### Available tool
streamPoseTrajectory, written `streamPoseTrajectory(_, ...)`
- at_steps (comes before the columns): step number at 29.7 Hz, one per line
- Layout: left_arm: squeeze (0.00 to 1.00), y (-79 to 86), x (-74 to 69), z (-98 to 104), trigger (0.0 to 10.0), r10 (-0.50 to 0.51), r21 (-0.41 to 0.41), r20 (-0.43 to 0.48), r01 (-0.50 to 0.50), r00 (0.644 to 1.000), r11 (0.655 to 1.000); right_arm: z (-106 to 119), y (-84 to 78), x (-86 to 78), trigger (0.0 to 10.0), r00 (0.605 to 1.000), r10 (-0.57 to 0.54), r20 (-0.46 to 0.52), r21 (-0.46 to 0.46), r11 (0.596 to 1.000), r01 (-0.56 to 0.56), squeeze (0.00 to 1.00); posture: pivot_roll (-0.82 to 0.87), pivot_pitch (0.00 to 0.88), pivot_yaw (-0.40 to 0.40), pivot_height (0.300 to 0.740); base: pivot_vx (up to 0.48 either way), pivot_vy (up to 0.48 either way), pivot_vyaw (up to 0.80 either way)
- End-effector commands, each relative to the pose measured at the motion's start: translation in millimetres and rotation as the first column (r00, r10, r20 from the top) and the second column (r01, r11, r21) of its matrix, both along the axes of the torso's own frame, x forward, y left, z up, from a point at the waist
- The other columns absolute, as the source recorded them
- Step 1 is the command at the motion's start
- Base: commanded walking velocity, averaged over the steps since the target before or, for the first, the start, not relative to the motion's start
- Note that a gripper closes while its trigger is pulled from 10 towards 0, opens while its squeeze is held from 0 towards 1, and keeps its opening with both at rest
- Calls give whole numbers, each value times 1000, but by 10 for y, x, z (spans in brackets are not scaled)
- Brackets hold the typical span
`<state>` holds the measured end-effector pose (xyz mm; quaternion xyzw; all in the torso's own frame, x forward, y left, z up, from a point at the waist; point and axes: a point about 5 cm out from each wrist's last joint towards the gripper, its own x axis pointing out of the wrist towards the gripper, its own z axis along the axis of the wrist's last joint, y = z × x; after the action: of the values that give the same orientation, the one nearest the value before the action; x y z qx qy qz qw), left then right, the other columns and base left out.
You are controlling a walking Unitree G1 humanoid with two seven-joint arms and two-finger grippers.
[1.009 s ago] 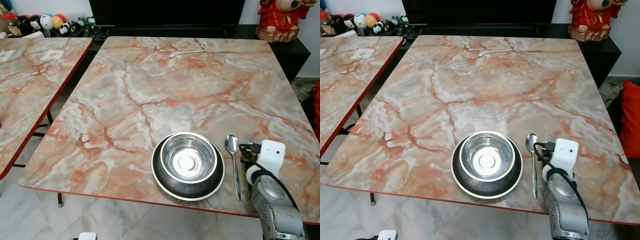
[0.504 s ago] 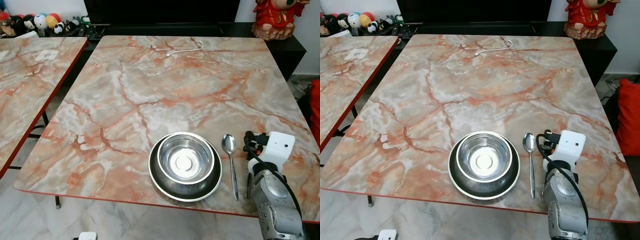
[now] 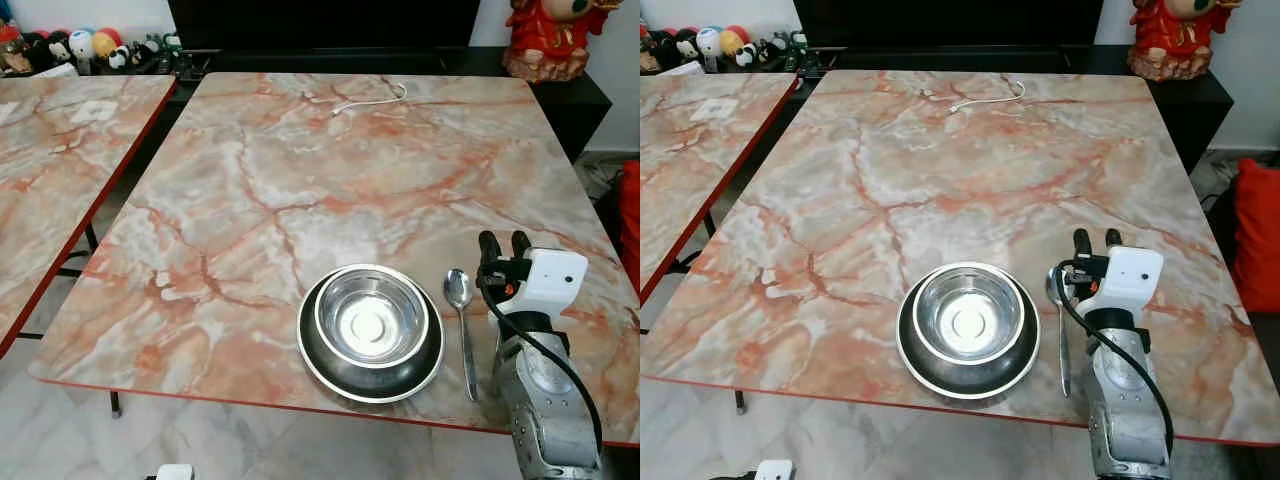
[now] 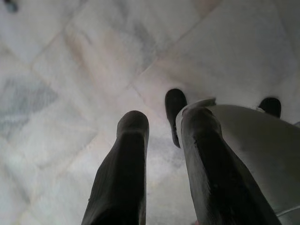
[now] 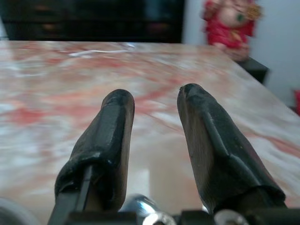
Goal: Setting the table
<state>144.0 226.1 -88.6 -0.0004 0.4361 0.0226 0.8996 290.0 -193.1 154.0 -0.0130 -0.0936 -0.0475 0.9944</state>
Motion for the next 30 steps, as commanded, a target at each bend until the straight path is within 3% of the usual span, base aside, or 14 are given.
streamPoseTrajectory(1, 0, 34, -145, -51, 10000, 26, 0, -50, -26, 998, 1000, 8, 14, 15, 10000, 1000, 11, 8, 8, 1000, -11, 0, -113, 64, 37, 740, 0, 480, 0)
streamPoseTrajectory(11, 0, 16, -153, -57, 10000, 27, -2, -50, -27, 998, 1000, 129, 126, 82, 10000, 997, 53, 48, 23, 998, -54, 0, -110, 33, 28, 740, 0, 480, 0)
streamPoseTrajectory(30, 0, -6, -188, -74, 10000, 39, 1, -56, -40, 998, 999, 39, 192, 163, 10000, 1000, 9, -2, 118, 993, -8, 0, -103, 0, 21, 740, 0, 480, 0)
